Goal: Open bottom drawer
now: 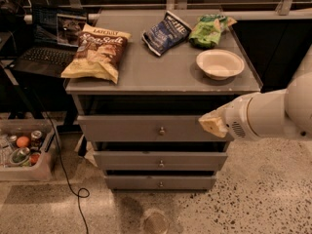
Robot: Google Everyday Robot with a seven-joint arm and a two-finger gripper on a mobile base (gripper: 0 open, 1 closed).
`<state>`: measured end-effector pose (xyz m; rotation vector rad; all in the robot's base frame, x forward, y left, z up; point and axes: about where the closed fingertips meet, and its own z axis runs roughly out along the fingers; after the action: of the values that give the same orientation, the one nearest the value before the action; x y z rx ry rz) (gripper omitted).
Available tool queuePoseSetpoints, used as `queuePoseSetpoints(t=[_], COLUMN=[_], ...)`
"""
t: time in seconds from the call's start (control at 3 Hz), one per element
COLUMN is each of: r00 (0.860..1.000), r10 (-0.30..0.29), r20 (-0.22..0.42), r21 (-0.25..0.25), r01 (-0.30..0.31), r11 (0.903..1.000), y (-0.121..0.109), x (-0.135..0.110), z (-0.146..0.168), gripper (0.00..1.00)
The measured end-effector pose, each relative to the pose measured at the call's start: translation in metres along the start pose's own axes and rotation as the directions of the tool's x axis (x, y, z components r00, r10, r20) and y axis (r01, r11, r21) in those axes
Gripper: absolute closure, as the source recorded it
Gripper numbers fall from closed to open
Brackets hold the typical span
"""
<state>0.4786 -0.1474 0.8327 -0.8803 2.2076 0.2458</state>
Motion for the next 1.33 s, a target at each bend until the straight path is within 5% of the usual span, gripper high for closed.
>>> queuePoseSetpoints(t=[0.33,0.67,1.33], r00=[1.000,1.000,0.986], r10=[0.000,0.004,0.145], r20=[0.000,0.022,0.076], r21=[0.000,-0.023,-0.122], r01=[0.000,-0.004,-0.136], r11=[1.0000,0.9997,0.9832], y=[0.000,0.008,0.032], x=[0.000,0.010,0.090], z=[0.000,0.010,0.088], gripper=[1.00,1.00,1.00])
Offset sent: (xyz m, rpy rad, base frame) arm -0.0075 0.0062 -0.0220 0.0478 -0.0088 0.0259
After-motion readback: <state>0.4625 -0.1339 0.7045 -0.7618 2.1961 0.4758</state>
